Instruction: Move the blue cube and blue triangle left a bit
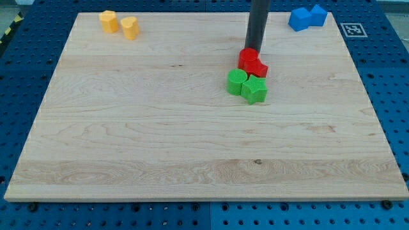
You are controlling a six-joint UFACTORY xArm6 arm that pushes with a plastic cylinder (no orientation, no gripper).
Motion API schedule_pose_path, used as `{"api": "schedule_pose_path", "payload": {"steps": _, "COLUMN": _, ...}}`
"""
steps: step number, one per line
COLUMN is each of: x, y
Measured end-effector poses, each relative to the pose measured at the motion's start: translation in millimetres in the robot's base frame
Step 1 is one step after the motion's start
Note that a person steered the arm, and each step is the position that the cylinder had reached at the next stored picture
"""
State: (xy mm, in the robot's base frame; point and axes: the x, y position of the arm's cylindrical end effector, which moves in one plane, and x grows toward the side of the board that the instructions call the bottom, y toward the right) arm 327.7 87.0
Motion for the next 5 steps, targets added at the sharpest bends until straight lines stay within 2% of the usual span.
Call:
{"api": "schedule_pose_path", "payload": {"steps": 2, "x": 18, "y": -39}}
{"api": "schedule_pose_path", "payload": {"steps": 3, "x": 3, "y": -42}}
{"api": "schedule_pose_path", "payload": {"steps": 4, "x": -18, "y": -16}}
{"api": "schedule_pose_path", "payload": {"steps": 5, "x": -32, "y": 57}}
